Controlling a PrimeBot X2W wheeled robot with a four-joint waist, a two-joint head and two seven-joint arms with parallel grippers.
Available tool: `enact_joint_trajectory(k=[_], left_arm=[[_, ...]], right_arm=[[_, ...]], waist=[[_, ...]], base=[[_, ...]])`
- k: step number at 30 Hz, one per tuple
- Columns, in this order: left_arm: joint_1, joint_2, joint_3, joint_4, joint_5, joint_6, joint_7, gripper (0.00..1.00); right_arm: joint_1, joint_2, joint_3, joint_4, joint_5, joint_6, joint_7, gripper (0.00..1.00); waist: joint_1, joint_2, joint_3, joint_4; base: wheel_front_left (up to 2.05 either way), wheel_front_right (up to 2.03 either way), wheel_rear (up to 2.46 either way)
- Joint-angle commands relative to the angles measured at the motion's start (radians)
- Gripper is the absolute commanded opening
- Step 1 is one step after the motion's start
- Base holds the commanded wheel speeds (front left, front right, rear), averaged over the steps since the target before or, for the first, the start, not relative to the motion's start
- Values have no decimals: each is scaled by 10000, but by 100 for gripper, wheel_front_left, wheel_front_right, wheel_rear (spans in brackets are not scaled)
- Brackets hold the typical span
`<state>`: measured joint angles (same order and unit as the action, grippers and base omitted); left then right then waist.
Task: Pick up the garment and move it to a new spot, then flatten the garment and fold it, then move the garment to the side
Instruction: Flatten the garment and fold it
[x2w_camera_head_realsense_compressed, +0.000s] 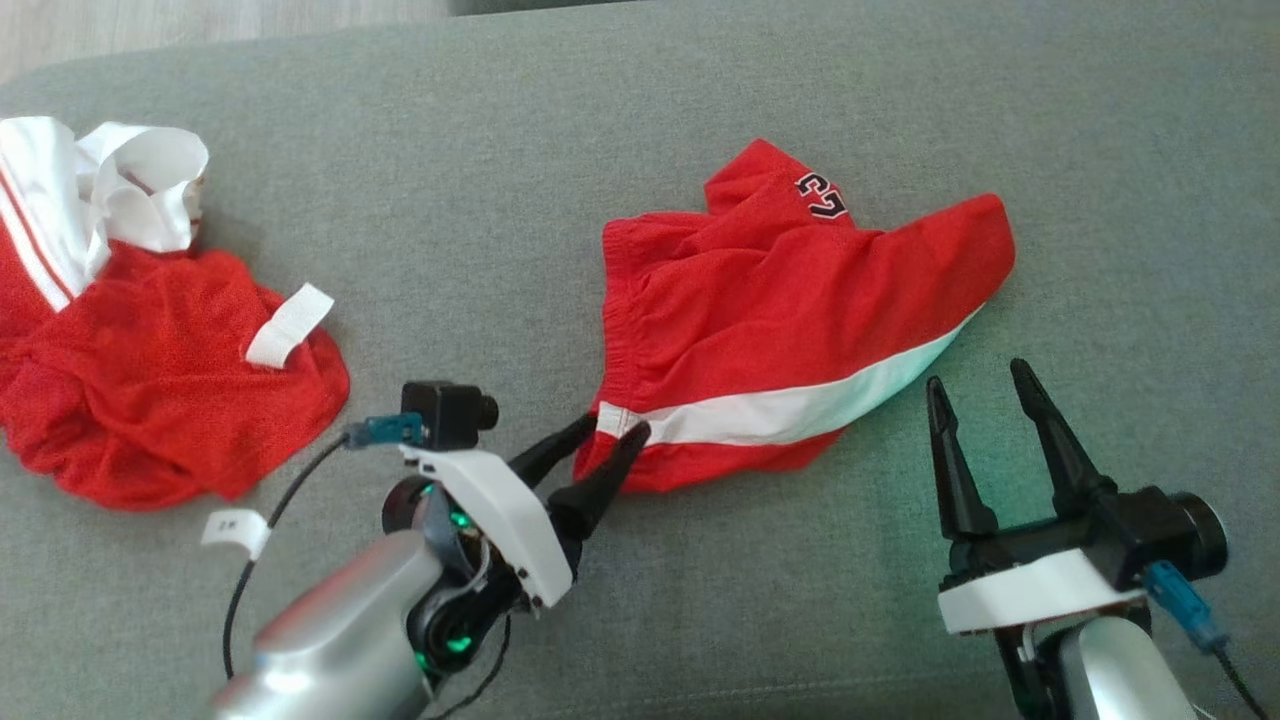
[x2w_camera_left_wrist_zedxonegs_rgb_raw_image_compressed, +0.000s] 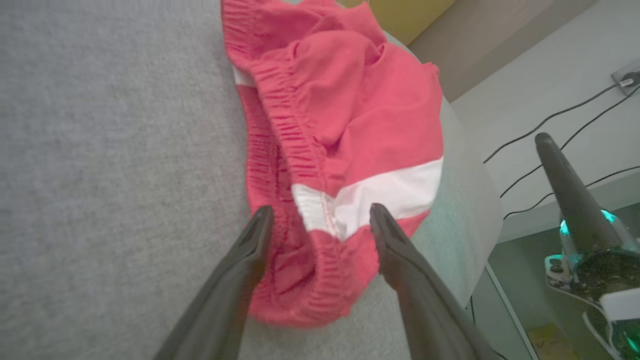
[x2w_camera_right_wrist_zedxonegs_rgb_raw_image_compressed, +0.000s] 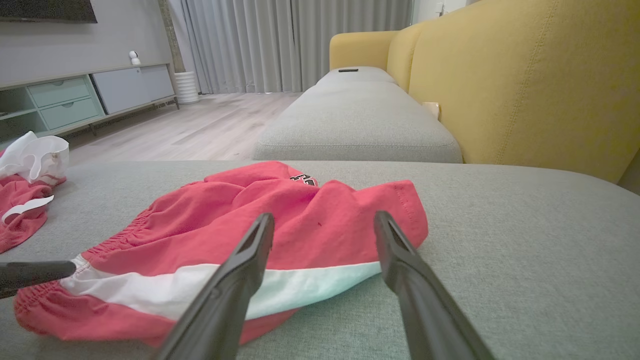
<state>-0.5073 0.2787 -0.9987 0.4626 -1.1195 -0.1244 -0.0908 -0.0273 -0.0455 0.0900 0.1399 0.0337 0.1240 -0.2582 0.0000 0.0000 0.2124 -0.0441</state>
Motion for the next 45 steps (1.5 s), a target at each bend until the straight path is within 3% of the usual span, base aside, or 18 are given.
enact_joint_trajectory(k=[1,3,4,5,7,8,15,21,29,35,45], left_arm=[[-660,223,260,-189,-77,-62,-159,100],[-751,229,164,-175,-132,-63,-249,98],[-782,233,129,-190,-183,-63,-311,88],[-811,248,81,-194,-230,-63,-343,55],[-859,303,-94,-221,-288,-63,-324,10],[-869,339,-177,-223,-333,-63,-302,0],[-866,580,-456,-190,-614,-63,-271,0],[-642,990,-218,-324,-646,-63,-933,0],[-12,2345,508,-1485,-762,374,-1384,0],[172,2949,1281,-1873,-719,700,-1606,0],[-38,2815,1762,-1672,-238,543,-1688,0]], right_arm=[[-90,-47,238,-354,-80,67,-36,100],[-76,-47,220,-363,-99,67,-36,100],[-73,-47,219,-362,-106,67,-36,100],[-72,-47,219,-359,-109,67,-36,100],[-77,-47,219,-347,-112,67,-36,100],[-81,-47,212,-339,-110,67,-36,100],[-96,-47,140,-336,-101,67,-36,100],[-31,-47,54,-354,-55,67,-36,100],[59,-47,121,-206,66,67,-36,100],[-37,-47,471,1290,293,67,-36,100],[-1624,-304,906,3405,-270,67,-36,100]], waist=[[0,0,24,-9],[0,0,45,-17],[0,0,51,-22],[0,0,54,-25],[0,0,53,-31],[0,0,49,-33],[0,0,-14,42],[0,0,-147,296],[0,0,-268,813],[0,0,-213,1255],[0,0,178,1412]], base=[[0,0,0],[0,0,0],[0,0,0],[0,0,0],[0,0,0],[0,0,0],[0,0,0],[0,0,0],[0,0,0],[0,0,0],[0,0,0]])
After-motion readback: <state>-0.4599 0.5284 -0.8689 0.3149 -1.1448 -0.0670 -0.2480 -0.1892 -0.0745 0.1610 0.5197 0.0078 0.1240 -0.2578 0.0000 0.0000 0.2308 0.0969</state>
